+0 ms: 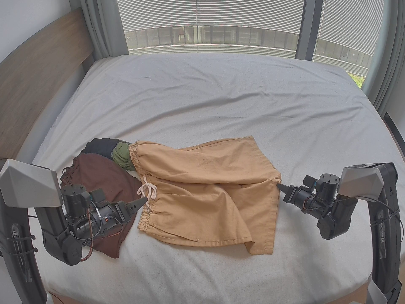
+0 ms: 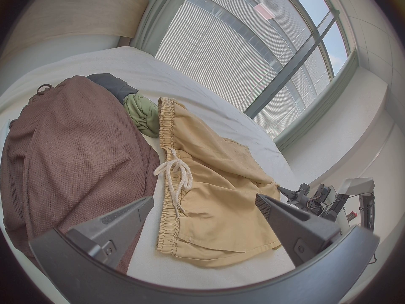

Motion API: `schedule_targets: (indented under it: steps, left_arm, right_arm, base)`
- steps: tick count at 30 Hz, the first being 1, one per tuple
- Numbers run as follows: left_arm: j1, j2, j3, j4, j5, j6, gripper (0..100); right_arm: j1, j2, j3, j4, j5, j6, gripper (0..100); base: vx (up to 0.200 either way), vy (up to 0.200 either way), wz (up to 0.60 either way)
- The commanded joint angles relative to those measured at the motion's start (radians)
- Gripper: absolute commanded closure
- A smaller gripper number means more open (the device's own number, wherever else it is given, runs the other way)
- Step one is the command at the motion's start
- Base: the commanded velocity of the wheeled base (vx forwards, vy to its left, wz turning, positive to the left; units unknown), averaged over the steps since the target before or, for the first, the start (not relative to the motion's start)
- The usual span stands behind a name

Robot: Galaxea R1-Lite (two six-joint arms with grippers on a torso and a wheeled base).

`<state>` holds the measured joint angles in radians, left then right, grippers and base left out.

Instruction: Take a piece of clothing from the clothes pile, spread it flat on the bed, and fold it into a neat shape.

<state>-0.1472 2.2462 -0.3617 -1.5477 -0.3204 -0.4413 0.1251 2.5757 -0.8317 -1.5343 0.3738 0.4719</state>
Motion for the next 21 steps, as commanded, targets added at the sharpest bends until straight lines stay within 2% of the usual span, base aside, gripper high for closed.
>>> schedule_targets:
  steps: [1, 3, 11, 19, 20, 21]
  left_arm:
    - [-0.002, 0.001, 0.001, 0.0, 0.001, -0.001, 0]
    - [-0.002, 0.001, 0.001, -0.002, 0.001, -0.001, 0]
    - [-0.003, 0.001, 0.004, -0.002, 0.001, -0.001, 0]
    - [-0.005, 0.009, 0.006, -0.002, 0.001, 0.001, 0]
    - [-0.005, 0.009, 0.006, -0.002, 0.001, 0.001, 0]
    - [-0.005, 0.01, 0.009, -0.002, 0.001, 0.001, 0]
  right_arm:
    - [0.001, 0.017, -0.046, -0.003, -0.044, -0.001, 100]
    - [0.001, 0.029, -0.072, -0.003, -0.072, -0.001, 100]
    - [0.007, 0.047, -0.122, -0.004, -0.101, -0.001, 100]
    - [0.011, 0.05, -0.118, -0.004, -0.102, 0.001, 100]
    - [0.011, 0.05, -0.118, -0.004, -0.102, 0.001, 0]
    - [0.011, 0.05, -0.116, -0.007, -0.102, 0.001, 0]
  base:
    - [0.0, 0.0, 0.0]
    - [0.0, 0.0, 0.0]
    - [0.0, 0.0, 0.0]
    - [0.0, 0.0, 0.0]
    - [0.0, 0.0, 0.0]
    - [0.0, 0.0, 0.0]
